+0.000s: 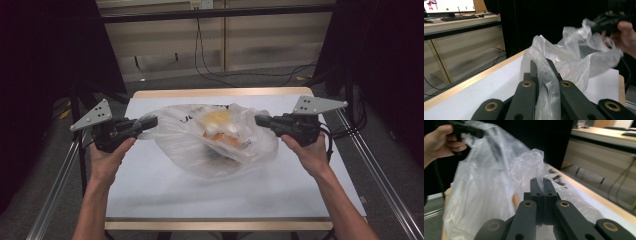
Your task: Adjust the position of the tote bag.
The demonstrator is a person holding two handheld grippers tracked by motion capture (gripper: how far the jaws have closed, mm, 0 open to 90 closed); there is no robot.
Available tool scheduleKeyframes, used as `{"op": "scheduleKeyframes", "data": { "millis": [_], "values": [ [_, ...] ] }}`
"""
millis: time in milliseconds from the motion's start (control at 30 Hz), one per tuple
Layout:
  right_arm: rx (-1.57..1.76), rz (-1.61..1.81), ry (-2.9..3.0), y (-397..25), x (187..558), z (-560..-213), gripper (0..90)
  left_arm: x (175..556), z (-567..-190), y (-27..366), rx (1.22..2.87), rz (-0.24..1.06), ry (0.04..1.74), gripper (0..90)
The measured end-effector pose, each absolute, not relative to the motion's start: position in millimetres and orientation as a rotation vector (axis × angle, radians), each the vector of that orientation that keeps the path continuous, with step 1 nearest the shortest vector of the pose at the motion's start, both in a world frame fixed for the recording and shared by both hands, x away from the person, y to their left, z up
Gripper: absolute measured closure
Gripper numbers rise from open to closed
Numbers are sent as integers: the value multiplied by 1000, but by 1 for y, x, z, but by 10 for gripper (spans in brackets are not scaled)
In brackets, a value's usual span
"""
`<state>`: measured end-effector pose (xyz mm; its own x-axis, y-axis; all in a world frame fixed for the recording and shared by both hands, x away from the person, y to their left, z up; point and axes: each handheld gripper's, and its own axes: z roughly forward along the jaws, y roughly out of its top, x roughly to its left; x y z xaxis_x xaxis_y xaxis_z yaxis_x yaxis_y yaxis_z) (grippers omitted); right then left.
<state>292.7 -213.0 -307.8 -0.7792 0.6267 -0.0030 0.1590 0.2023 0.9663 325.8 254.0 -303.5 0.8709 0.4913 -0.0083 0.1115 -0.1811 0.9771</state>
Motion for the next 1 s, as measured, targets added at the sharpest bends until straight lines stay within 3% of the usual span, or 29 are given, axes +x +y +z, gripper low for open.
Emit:
{"op": "scheduleKeyframes", "data": {
  "millis": [633,1000],
  "values": [
    [905,1641,1665,-271,311,-240,900,351,-278,256,1740,371,529,886],
    [964,1580,1759,-277,316,-268,900,361,-296,263,1765,338,584,886]
  ]
}}
